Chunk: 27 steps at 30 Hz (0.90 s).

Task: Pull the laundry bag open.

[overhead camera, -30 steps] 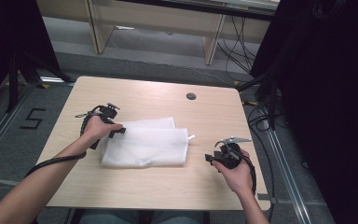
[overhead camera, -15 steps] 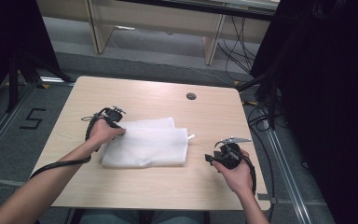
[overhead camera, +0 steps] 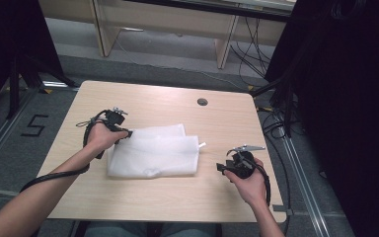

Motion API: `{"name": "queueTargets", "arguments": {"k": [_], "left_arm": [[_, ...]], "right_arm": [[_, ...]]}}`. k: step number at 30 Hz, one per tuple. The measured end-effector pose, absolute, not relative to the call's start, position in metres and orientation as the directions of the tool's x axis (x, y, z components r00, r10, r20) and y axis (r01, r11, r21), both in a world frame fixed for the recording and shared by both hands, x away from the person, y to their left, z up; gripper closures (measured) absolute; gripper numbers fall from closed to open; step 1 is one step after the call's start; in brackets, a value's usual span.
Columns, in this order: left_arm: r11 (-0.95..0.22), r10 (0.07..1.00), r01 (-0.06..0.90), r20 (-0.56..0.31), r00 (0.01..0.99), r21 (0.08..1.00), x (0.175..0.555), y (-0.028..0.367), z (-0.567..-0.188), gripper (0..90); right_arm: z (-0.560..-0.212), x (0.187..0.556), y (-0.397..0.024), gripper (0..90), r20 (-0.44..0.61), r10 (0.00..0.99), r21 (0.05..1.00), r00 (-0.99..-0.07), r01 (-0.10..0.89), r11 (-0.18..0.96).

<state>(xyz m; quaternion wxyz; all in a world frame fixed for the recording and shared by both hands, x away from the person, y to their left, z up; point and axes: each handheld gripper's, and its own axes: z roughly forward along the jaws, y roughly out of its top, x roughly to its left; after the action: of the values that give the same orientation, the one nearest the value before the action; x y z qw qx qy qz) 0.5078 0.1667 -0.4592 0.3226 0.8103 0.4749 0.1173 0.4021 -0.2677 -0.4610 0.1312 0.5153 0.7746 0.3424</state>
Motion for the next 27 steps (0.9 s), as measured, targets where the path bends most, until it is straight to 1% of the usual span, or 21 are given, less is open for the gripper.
{"name": "queueTargets", "arguments": {"k": [1, 5, 6, 7, 8, 9, 10, 12, 13, 14, 17, 18, 19, 20, 21, 22, 23, 24, 27], "left_arm": [[-0.329, 0.838, 0.683, -0.132, 0.53, 0.652, 0.504, 0.169, -0.454, 81.7], [-0.307, 0.83, 0.659, -0.146, 0.539, 0.687, 0.497, 0.171, -0.446, 81.8], [-0.305, 0.827, 0.653, -0.147, 0.542, 0.693, 0.495, 0.171, -0.443, 81.8], [-0.302, 0.824, 0.644, -0.147, 0.548, 0.703, 0.493, 0.171, -0.44, 81.8], [-0.312, 0.814, 0.627, -0.139, 0.564, 0.714, 0.491, 0.171, -0.437, 81.8], [-0.311, 0.809, 0.619, -0.141, 0.571, 0.721, 0.488, 0.171, -0.436, 81.8], [-0.318, 0.802, 0.606, -0.134, 0.582, 0.729, 0.486, 0.17, -0.433, 81.8], [-0.324, 0.785, 0.585, -0.134, 0.605, 0.744, 0.479, 0.168, -0.429, 81.9], [-0.326, 0.779, 0.571, -0.129, 0.614, 0.754, 0.476, 0.166, -0.428, 81.9], [-0.336, 0.768, 0.556, -0.121, 0.629, 0.76, 0.472, 0.164, -0.426, 81.9], [-0.338, 0.741, 0.528, -0.126, 0.66, 0.779, 0.462, 0.16, -0.423, 81.8], [-0.343, 0.718, 0.512, -0.131, 0.683, 0.788, 0.457, 0.158, -0.423, 81.7], [-0.35, 0.705, 0.503, -0.131, 0.697, 0.791, 0.455, 0.157, -0.423, 81.7], [-0.349, 0.698, 0.498, -0.134, 0.703, 0.794, 0.45, 0.155, -0.423, 81.7], [-0.358, 0.69, 0.484, -0.123, 0.713, 0.799, 0.447, 0.154, -0.423, 81.7], [-0.366, 0.674, 0.472, -0.121, 0.729, 0.802, 0.444, 0.153, -0.424, 81.7], [-0.364, 0.666, 0.475, -0.133, 0.734, 0.801, 0.439, 0.15, -0.426, 81.7], [-0.376, 0.654, 0.466, -0.127, 0.746, 0.801, 0.435, 0.148, -0.428, 81.7], [-0.41, 0.629, 0.453, -0.114, 0.769, 0.792, 0.425, 0.142, -0.433, 81.7]], "right_arm": [[-0.457, 0.399, -0.266, 53.5, 0.168, 0.899, 0.613, -0.404, 0.757, 0.226], [-0.457, 0.4, -0.267, 53.5, 0.15, 0.898, 0.616, -0.413, 0.75, 0.242], [-0.459, 0.4, -0.265, 53.5, 0.164, 0.9, 0.642, -0.403, 0.737, 0.213], [-0.459, 0.4, -0.265, 53.5, 0.164, 0.9, 0.642, -0.403, 0.737, 0.213], [-0.458, 0.4, -0.266, 53.5, 0.164, 0.898, 0.629, -0.407, 0.745, 0.223], [-0.459, 0.402, -0.268, 53.5, 0.143, 0.887, 0.642, -0.438, 0.723, 0.254], [-0.459, 0.402, -0.269, 53.5, 0.143, 0.888, 0.642, -0.437, 0.724, 0.253], [-0.462, 0.403, -0.267, 53.5, 0.15, 0.891, 0.674, -0.429, 0.704, 0.225], [-0.461, 0.403, -0.267, 53.5, 0.149, 0.891, 0.671, -0.428, 0.706, 0.227], [-0.46, 0.403, -0.27, 53.5, 0.134, 0.886, 0.658, -0.443, 0.708, 0.255], [-0.46, 0.403, -0.269, 53.5, 0.136, 0.893, 0.66, -0.428, 0.711, 0.241], [-0.458, 0.401, -0.267, 53.5, 0.165, 0.897, 0.634, -0.41, 0.741, 0.222], [-0.46, 0.402, -0.266, 53.5, 0.171, 0.89, 0.654, -0.422, 0.725, 0.217], [-0.459, 0.404, -0.268, 53.5, 0.143, 0.884, 0.648, -0.445, 0.717, 0.256], [-0.456, 0.403, -0.268, 53.5, 0.174, 0.876, 0.616, -0.45, 0.743, 0.26], [-0.46, 0.405, -0.267, 53.5, 0.187, 0.863, 0.654, -0.469, 0.715, 0.247], [-0.46, 0.405, -0.266, 53.5, 0.178, 0.864, 0.654, -0.471, 0.713, 0.253], [-0.46, 0.404, -0.264, 53.5, 0.195, 0.869, 0.635, -0.454, 0.734, 0.241], [-0.46, 0.403, -0.26, 53.4, 0.183, 0.879, 0.636, -0.44, 0.735, 0.235]]}}
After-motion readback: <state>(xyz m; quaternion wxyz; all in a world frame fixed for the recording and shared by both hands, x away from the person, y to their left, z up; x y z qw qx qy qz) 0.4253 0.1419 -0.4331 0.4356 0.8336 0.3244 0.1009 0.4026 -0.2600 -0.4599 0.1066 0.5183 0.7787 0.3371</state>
